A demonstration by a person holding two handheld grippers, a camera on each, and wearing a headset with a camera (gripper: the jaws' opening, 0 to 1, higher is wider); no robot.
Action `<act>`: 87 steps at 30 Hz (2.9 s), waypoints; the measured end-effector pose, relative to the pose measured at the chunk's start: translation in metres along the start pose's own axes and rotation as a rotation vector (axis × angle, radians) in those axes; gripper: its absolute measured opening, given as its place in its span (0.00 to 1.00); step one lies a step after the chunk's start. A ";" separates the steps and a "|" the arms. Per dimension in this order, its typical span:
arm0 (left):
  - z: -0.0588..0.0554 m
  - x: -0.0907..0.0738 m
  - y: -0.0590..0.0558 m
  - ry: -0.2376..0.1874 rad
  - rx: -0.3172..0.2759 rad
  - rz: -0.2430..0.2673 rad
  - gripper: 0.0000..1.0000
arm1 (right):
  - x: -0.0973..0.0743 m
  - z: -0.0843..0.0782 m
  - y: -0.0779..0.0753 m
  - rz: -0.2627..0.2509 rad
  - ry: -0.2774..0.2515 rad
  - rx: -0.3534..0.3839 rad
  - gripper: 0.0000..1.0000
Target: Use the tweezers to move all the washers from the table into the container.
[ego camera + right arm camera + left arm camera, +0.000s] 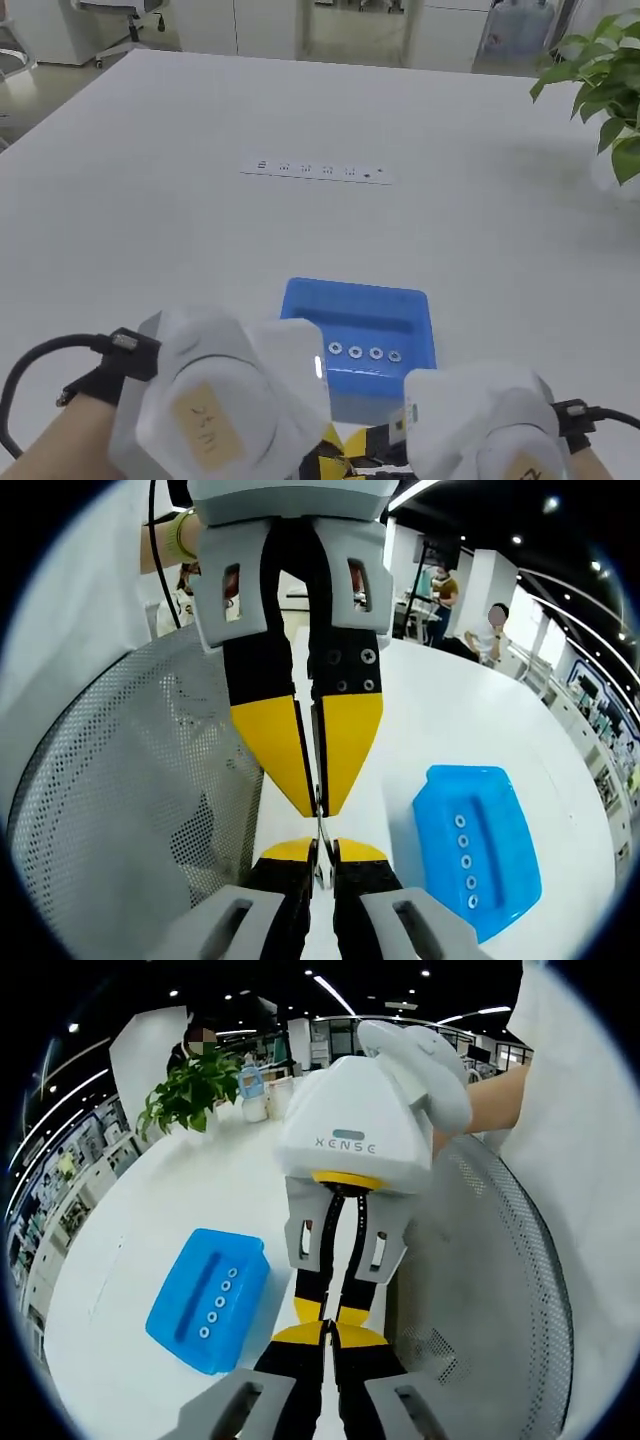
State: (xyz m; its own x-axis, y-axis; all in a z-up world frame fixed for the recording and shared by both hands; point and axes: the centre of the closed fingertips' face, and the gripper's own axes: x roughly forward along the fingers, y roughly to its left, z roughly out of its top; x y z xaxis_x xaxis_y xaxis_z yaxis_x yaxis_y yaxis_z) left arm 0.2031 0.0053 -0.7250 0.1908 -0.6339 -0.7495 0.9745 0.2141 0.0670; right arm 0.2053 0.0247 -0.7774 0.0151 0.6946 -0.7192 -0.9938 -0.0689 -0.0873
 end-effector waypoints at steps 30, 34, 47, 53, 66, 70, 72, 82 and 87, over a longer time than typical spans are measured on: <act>-0.079 0.006 0.014 0.224 -0.007 -0.081 0.00 | -0.059 -0.041 -0.027 -0.263 -0.142 0.426 0.14; -0.085 0.015 0.017 0.257 0.011 -0.086 0.00 | -0.076 -0.047 -0.034 -0.318 -0.185 0.498 0.14; -0.081 0.038 0.019 0.310 0.056 -0.094 0.00 | -0.085 -0.061 -0.033 -0.366 -0.187 0.557 0.13; -0.079 0.046 0.021 0.325 0.058 -0.095 0.00 | -0.083 -0.061 -0.032 -0.365 -0.189 0.560 0.13; -0.084 0.063 0.022 0.397 0.086 -0.121 0.00 | -0.085 -0.065 -0.032 -0.379 -0.179 0.564 0.13; -0.085 0.065 0.021 0.418 0.076 -0.132 0.00 | -0.086 -0.064 -0.032 -0.385 -0.178 0.563 0.13; -0.085 0.065 0.022 0.420 0.073 -0.133 0.00 | -0.086 -0.064 -0.032 -0.385 -0.179 0.562 0.12; -0.084 0.065 0.020 0.353 0.016 -0.122 0.10 | -0.091 -0.064 -0.033 -0.401 -0.188 0.564 0.13; -0.077 0.057 0.023 0.221 -0.139 -0.069 0.12 | -0.098 -0.062 -0.038 -0.427 -0.224 0.584 0.14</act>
State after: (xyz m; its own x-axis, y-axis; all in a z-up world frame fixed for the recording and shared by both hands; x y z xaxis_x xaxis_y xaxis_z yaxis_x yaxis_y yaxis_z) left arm 0.2272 0.0318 -0.8169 0.0795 -0.4759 -0.8759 0.9559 0.2856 -0.0684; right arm 0.2482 -0.0854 -0.7465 0.4510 0.7092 -0.5419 -0.8043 0.5862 0.0977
